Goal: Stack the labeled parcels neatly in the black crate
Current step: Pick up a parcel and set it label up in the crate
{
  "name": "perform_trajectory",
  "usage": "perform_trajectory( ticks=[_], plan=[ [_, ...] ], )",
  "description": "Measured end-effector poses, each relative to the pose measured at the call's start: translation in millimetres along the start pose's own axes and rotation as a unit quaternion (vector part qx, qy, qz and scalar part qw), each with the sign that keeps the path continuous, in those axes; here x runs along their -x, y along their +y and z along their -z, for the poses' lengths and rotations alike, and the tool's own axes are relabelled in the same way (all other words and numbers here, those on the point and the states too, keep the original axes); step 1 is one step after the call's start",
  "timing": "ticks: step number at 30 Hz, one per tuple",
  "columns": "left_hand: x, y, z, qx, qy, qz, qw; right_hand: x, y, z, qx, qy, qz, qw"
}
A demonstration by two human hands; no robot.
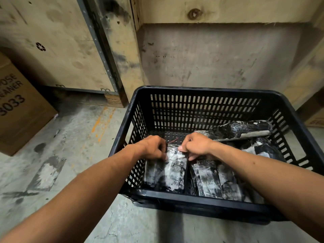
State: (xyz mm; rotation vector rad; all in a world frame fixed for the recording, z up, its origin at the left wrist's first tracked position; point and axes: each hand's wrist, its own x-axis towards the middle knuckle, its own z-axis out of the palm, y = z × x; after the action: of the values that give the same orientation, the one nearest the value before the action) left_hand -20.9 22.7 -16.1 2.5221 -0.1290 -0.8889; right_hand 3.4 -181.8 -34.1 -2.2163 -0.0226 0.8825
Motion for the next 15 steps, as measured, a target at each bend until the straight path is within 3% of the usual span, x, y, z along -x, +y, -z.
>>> perform_trajectory(
  ticks=[4,9,11,13,15],
  plan=[
    [2.7,13.9,-16.0,-0.080,0.016,-0.001,0.997,3.3,-7.3,15.2,-0.044,0.029,-0.036,0.998],
    [-0.8,30.9,-31.8,-0.048,0.007,0.045,0.998,10.2,-15.4,26.1,-0.164,0.075,-0.107,0.978],
    [-1.1,26.0,-33.3,-0.082,0.012,0.036,0.996,13.0,-17.3,26.5,-0.200,0.073,-0.110,0.971],
    [-0.9,18.0,-27.6,-0.104,0.048,0.016,0.993,13.1,-14.4,27.4,-0.187,0.064,-0.088,0.976],
    [0.4,11.8,-18.4,-0.093,0.075,-0.008,0.993,16.2,-9.0,27.4,-0.075,0.076,-0.019,0.994]
  ],
)
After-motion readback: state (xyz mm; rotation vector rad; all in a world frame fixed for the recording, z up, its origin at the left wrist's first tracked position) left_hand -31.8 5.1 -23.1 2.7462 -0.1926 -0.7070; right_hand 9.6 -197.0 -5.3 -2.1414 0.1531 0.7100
